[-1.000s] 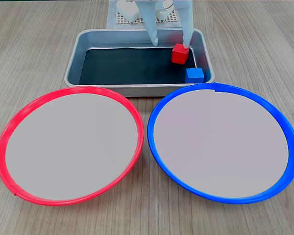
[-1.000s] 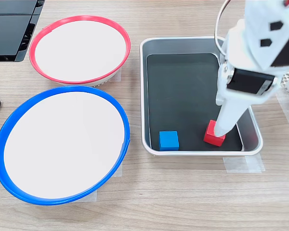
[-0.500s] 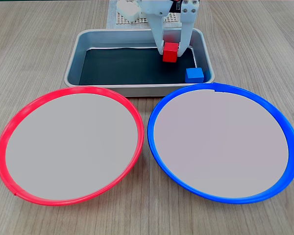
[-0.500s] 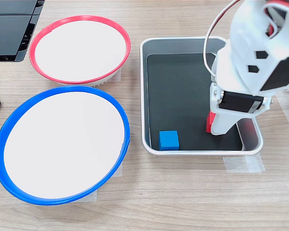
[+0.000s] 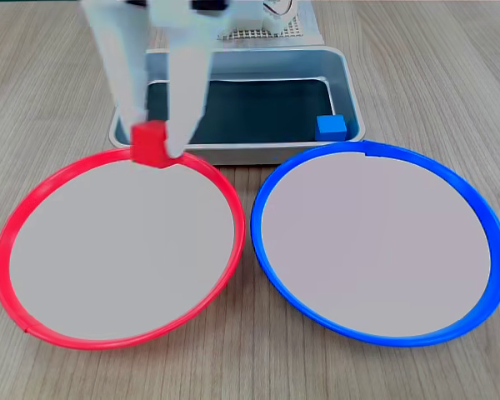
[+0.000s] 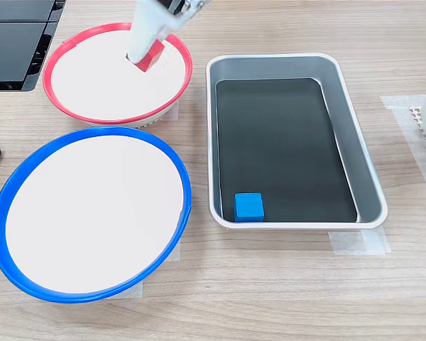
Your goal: Move two blocks tray to matching dishes
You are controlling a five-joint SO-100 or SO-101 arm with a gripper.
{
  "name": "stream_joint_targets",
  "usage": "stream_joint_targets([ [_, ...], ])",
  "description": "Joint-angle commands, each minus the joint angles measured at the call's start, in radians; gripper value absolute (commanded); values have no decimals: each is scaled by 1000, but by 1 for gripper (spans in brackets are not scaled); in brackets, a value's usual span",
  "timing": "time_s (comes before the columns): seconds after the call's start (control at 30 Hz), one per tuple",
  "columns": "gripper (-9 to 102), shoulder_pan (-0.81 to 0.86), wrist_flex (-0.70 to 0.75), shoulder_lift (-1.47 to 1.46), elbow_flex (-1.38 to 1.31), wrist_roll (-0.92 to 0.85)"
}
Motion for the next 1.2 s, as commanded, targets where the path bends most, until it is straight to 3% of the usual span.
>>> stream_joint_targets([
  [0.0,0,58,-192,-64,-26,-89],
  [0.1,2,80,-258,-107,23,-156],
  [0.27,28,78,-270,-103,61,-184],
  [0.4,26,52,-258,-60,66,-150],
  [0.47,19,34,-236,-25,66,-120],
  [0.53,1,3,-175,32,64,-26],
  [0.67,0,-100,118,218,67,265],
  [0.73,0,-172,232,341,160,299],
  [0.93,1,-279,-5,611,617,589],
  [1.17,20,-322,-52,601,761,870],
])
